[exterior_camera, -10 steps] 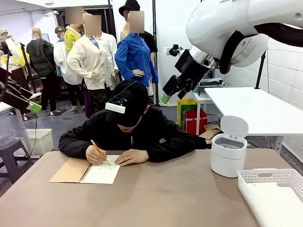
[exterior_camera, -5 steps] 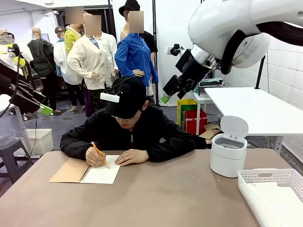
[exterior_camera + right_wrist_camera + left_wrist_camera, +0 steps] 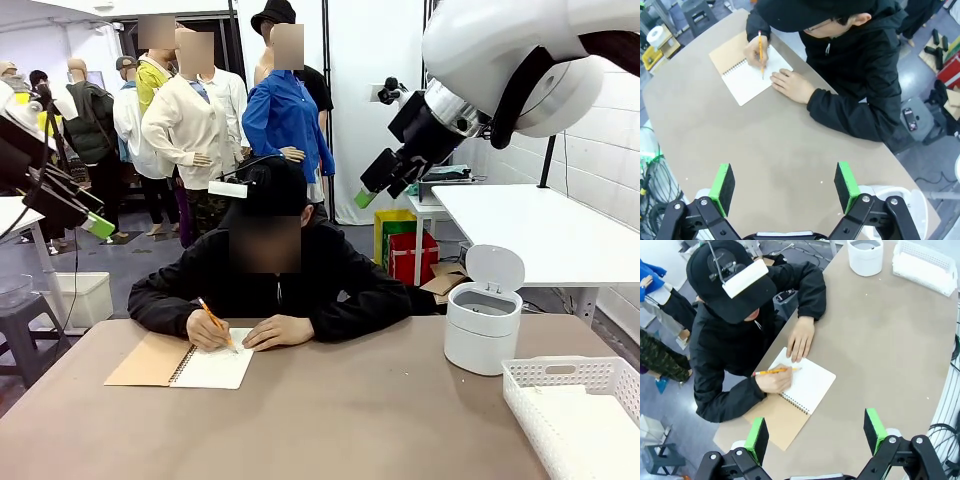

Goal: Sort the paper based on its condition.
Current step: If a person hands you a paper, place it in the Organizing basket , and if it's crumpled, put it in the Trash can.

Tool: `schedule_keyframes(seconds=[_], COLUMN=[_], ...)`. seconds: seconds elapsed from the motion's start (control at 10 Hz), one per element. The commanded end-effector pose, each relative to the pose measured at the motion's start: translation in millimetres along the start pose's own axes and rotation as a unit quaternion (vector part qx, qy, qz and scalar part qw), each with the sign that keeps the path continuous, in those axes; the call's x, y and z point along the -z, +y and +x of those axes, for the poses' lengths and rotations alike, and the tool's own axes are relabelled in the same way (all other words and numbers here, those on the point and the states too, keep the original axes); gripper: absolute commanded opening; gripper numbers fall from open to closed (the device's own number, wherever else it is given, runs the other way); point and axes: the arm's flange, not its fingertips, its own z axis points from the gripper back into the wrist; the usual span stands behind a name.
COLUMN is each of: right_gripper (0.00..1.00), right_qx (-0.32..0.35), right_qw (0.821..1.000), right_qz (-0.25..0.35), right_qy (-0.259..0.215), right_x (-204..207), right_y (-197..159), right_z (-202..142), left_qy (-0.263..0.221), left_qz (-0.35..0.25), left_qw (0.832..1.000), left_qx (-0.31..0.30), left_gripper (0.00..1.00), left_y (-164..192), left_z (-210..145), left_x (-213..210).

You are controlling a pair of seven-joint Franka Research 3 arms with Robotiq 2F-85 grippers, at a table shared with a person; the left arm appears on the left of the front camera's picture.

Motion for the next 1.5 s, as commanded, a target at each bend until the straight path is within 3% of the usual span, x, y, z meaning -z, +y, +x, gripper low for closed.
schedule_keyframes(seconds=[0.0, 0.6, 1.4], right_gripper=[1.0, 1.0, 1.0], right_qx=[-0.016, -0.027, -0.012], right_qw=[1.0, 0.999, 1.0], right_qz=[0.011, 0.007, 0.0], right_qy=[-0.004, 0.016, 0.002], right_x=[0.2, -5.6, -2.4], right_y=[-4.9, -2.5, -5.3], right_z=[-6.4, -2.8, -2.1], left_qy=[0.01, 0.011, 0.011], left_qz=[-0.004, 0.02, 0.02], left_qw=[1.0, 1.0, 1.0], left_qx=[0.01, -0.011, -0.011], left_gripper=[1.0, 1.0, 1.0], left_y=[9.1, 13.4, 13.4], left_z=[-8.9, -17.2, -17.2], left_x=[-13.6, -22.7, -22.7])
